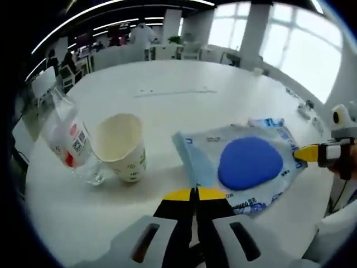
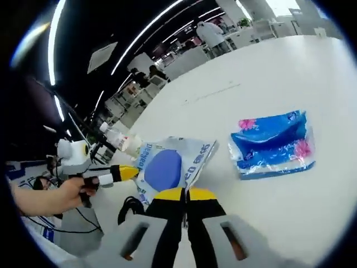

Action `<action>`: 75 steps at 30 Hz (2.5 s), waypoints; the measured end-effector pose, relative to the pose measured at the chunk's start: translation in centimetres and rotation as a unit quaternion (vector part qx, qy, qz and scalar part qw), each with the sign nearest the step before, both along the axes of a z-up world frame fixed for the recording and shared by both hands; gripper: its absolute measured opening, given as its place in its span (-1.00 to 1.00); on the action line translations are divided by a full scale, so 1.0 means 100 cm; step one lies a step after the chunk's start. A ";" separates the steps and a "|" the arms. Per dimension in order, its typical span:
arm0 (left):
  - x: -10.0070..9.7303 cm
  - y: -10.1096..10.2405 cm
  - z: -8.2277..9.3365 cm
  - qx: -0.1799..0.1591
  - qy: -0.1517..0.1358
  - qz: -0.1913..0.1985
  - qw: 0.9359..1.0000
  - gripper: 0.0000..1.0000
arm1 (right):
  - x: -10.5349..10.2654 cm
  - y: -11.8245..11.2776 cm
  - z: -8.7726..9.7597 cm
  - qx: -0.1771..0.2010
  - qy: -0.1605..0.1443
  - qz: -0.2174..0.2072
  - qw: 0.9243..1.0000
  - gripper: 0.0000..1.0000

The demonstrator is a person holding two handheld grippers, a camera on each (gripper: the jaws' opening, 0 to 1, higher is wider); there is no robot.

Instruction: Arrange the tabletop items into an orderly group along one side of the table until the central work area is clear of visible clutter.

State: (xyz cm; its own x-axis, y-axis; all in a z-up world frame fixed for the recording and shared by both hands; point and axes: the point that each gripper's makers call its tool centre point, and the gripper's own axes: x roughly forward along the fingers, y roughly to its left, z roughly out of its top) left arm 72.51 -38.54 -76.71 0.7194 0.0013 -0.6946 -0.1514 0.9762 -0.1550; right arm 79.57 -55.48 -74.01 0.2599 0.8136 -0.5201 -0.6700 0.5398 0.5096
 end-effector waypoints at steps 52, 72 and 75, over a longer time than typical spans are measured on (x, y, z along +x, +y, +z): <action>0.025 0.025 -0.028 0.047 0.044 0.002 0.998 -1.00 | 0.045 0.038 -0.047 -0.133 -0.068 0.084 0.985 -0.99; 0.024 0.027 -0.039 0.109 0.058 -0.029 0.992 -1.00 | 0.034 0.039 -0.072 -0.207 -0.106 0.156 0.960 -1.00; 0.025 0.025 -0.039 0.142 0.060 -0.050 0.987 -1.00 | 0.033 0.039 -0.072 -0.222 -0.127 0.169 0.952 -1.00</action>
State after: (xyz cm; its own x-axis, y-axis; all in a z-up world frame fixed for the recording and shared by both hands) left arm 74.97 -36.04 -80.63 0.6378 0.1420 -0.7570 -0.0531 0.9886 0.1406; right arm 82.92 -51.54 -81.24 0.1856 0.5881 -0.7872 -0.9150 0.3955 0.0797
